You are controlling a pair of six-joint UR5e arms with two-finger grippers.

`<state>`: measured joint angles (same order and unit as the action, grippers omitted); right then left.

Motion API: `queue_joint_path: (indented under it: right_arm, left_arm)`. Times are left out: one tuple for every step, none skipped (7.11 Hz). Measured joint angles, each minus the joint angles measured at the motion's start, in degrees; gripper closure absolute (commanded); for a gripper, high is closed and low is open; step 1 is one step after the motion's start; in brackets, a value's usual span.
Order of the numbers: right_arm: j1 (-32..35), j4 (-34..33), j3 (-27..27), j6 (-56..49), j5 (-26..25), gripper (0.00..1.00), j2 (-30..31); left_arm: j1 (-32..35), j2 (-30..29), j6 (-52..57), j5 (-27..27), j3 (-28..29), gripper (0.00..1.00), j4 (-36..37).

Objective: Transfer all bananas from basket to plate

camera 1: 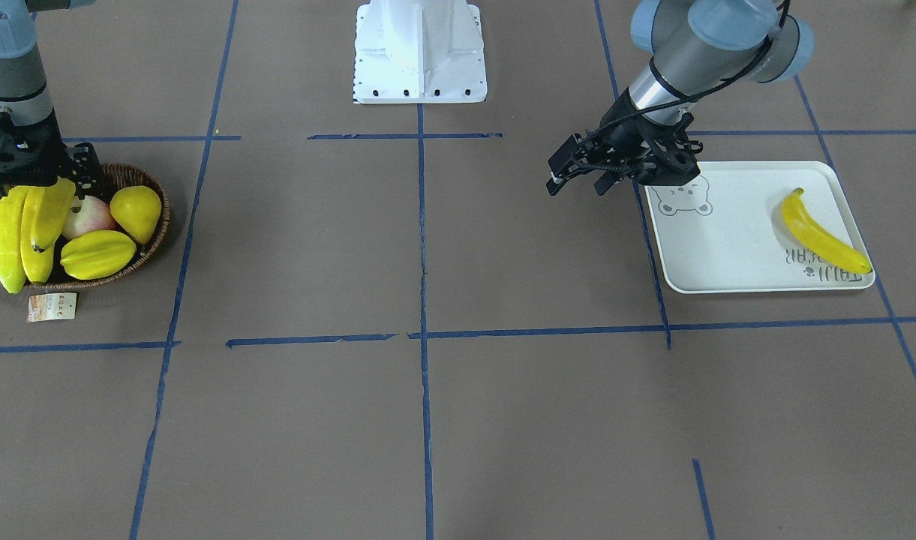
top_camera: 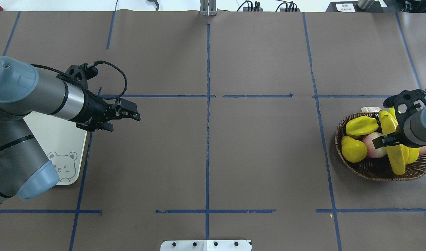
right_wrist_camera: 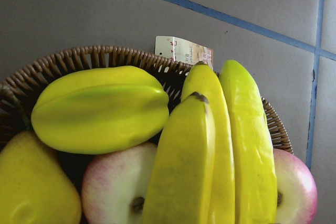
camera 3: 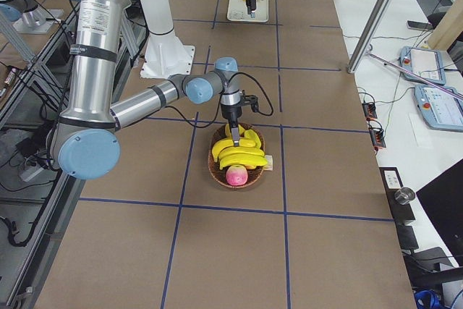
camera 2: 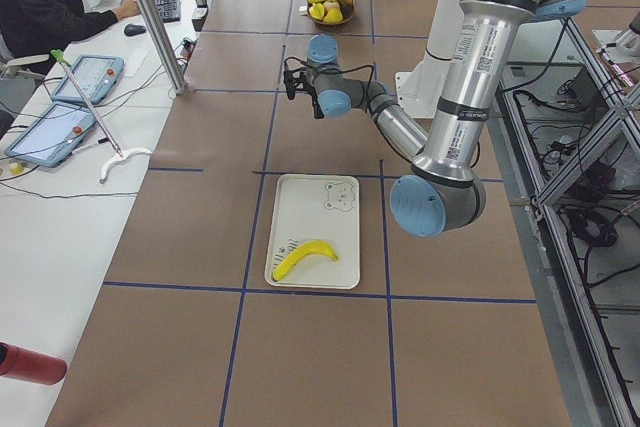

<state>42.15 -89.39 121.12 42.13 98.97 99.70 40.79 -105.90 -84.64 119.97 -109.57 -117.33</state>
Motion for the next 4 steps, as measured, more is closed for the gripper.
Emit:
queue_joint_path:
  right_arm:
    - [-0.74, -0.07, -0.17, -0.02, 0.04, 0.00, 0.11]
    - [-1.36, -0.51, -0.26, -0.03, 0.07, 0.00, 0.18]
    - [-1.79, -1.41, -0.26, -0.03, 0.07, 0.01, 0.20]
    - [-2.10, -2.17, -0.26, -0.03, 0.08, 0.10, 0.22]
  left_arm:
    - [0.00, -0.08, 0.00, 0.00, 0.06, 0.00, 0.00]
    - [0.00, -0.17, 0.00, 0.00, 0.10, 0.00, 0.00]
    - [-0.04, -0.22, 0.00, 0.00, 0.16, 0.00, 0.00]
    - [-0.10, -0.34, 0.02, 0.00, 0.31, 0.00, -0.02]
